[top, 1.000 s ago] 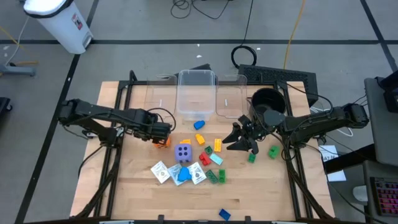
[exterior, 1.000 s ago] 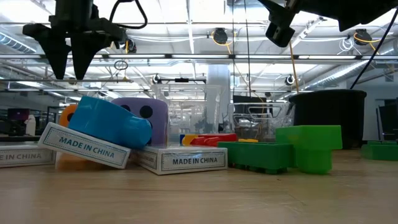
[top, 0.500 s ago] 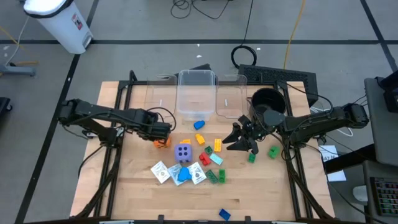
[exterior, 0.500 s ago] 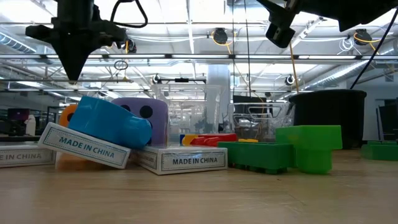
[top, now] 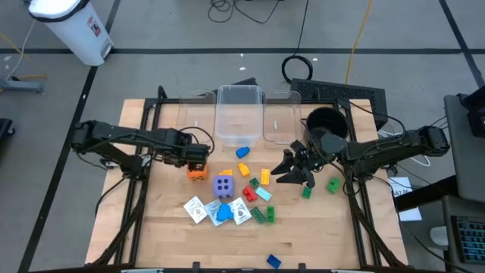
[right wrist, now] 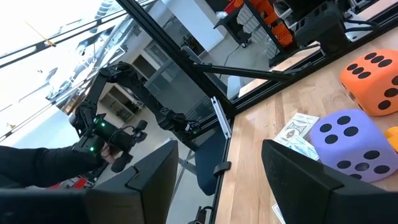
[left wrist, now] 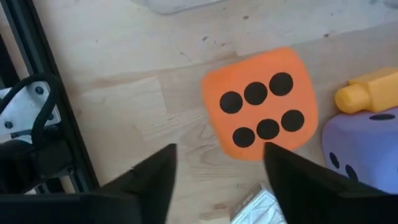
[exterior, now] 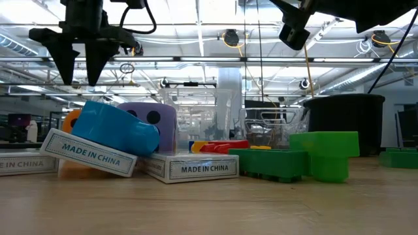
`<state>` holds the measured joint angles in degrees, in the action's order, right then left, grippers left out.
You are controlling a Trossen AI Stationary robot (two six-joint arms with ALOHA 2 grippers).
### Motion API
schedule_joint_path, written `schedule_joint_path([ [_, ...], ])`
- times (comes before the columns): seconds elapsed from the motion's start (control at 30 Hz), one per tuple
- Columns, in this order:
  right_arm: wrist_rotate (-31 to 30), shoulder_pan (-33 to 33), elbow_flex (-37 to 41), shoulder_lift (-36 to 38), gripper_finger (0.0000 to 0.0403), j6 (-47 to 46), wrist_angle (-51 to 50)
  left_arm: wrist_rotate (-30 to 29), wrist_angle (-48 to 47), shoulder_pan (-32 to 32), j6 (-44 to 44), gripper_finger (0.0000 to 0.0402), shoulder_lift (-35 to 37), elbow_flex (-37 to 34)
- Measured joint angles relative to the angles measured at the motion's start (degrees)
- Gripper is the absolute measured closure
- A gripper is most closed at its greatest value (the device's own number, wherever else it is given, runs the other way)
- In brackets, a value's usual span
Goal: Pick & Place Toys
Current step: Put the orange dice into the transparent container
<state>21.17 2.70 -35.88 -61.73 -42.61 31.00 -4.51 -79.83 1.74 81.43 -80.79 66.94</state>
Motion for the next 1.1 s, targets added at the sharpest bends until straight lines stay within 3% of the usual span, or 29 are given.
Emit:
schedule_joint_path([
  [0.2,0.0,0.0,0.0,0.0,0.0177,0.0,0.0,0.7,0.5,-1.0,2.3,0.0047,0.0,0.0],
  [0.33,0.0,0.0,0.0,0.0,0.0177,0.2,0.0,1.8,1.9,-1.5,3.2,0.0008,0.0,0.0],
  [0.7,0.1,0.0,0.0,0.0,0.0177,1.5,0.0,-0.3,5.5,-1.7,8.2,0.0029,0.0,0.0],
  [1.1,0.1,0.0,0.0,0.0,0.0177,1.7,0.0,-1.6,8.1,-1.7,10.2,0.0003,-3.1,0.0],
])
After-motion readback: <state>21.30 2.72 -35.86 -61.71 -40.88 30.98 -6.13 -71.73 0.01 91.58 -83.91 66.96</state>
